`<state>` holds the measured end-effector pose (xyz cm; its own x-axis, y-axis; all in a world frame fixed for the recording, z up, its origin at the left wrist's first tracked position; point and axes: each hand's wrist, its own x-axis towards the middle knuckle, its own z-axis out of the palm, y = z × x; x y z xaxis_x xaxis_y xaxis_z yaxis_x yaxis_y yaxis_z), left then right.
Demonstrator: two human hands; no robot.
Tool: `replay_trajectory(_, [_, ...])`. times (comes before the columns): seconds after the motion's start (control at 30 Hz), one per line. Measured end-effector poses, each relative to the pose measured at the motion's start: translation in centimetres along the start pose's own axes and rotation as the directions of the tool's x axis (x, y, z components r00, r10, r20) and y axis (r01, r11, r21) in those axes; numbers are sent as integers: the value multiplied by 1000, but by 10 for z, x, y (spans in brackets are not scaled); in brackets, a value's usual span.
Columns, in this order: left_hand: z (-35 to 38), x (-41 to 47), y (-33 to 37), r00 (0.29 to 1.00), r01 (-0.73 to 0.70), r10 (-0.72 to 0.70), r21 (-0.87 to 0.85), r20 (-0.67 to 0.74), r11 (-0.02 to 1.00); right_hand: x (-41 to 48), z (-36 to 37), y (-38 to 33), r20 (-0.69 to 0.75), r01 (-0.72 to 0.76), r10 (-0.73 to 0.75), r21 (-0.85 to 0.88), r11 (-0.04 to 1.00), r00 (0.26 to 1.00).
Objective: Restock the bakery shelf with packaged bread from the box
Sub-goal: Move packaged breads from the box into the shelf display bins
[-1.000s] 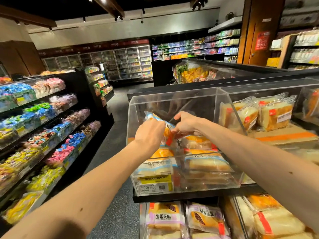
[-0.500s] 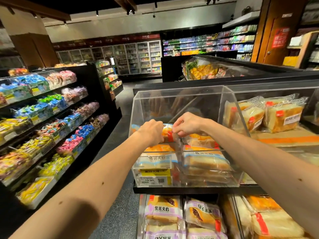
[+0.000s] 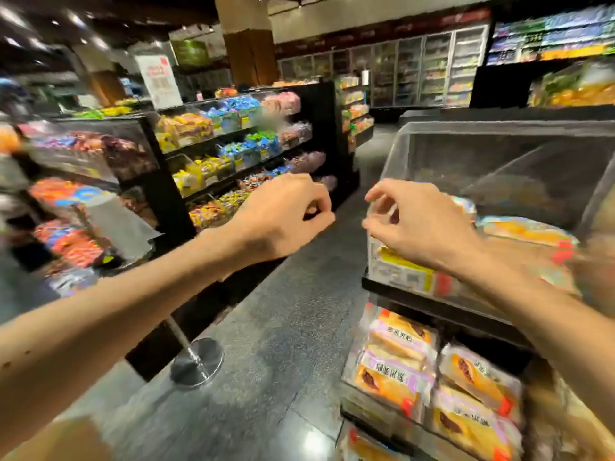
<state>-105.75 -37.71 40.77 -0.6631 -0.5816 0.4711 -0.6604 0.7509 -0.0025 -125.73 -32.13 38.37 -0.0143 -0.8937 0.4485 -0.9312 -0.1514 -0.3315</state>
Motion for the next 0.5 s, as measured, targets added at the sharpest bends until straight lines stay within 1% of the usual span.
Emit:
replay_trajectory(0.07, [-14, -70, -25, 999, 37, -39, 111, 17, 993, -18, 36, -48, 110, 144, -136, -65, 987, 985])
replay_trajectory(0.1, [-19, -105, -37, 994, 90, -97, 161, 42, 983, -29, 56, -72, 166, 205, -192, -64, 977, 967])
replay_trajectory(0.17, [-27, -178, -58, 969, 196, -224, 224, 107, 955, -51, 98, -120, 264, 293, -277, -24, 956, 924])
replay_trajectory(0.23, [-32, -256, -77, 929, 290, -334, 244, 158, 925, -77, 141, -174, 346, 367, -363, 55, 929, 865])
replay_trajectory(0.3, [-35, -334, -97, 886, 394, -441, 267, 146, 880, -105, 185, -231, 391, 428, -449, 144, 892, 804])
replay_trajectory(0.33, [-35, -375, -106, 851, 462, -507, 263, 135, 847, -119, 207, -261, 411, 450, -490, 197, 871, 769])
replay_trajectory(0.4, [-31, -453, -121, 743, 619, -658, 247, 125, 746, -149, 251, -321, 470, 488, -550, 259, 834, 691])
replay_trajectory(0.47, [-22, -532, -137, 590, 755, -793, 244, 152, 608, -177, 292, -380, 526, 535, -577, 249, 807, 625])
replay_trajectory(0.5, [-17, -569, -143, 520, 797, -835, 248, 181, 550, -191, 313, -408, 556, 543, -582, 257, 799, 593])
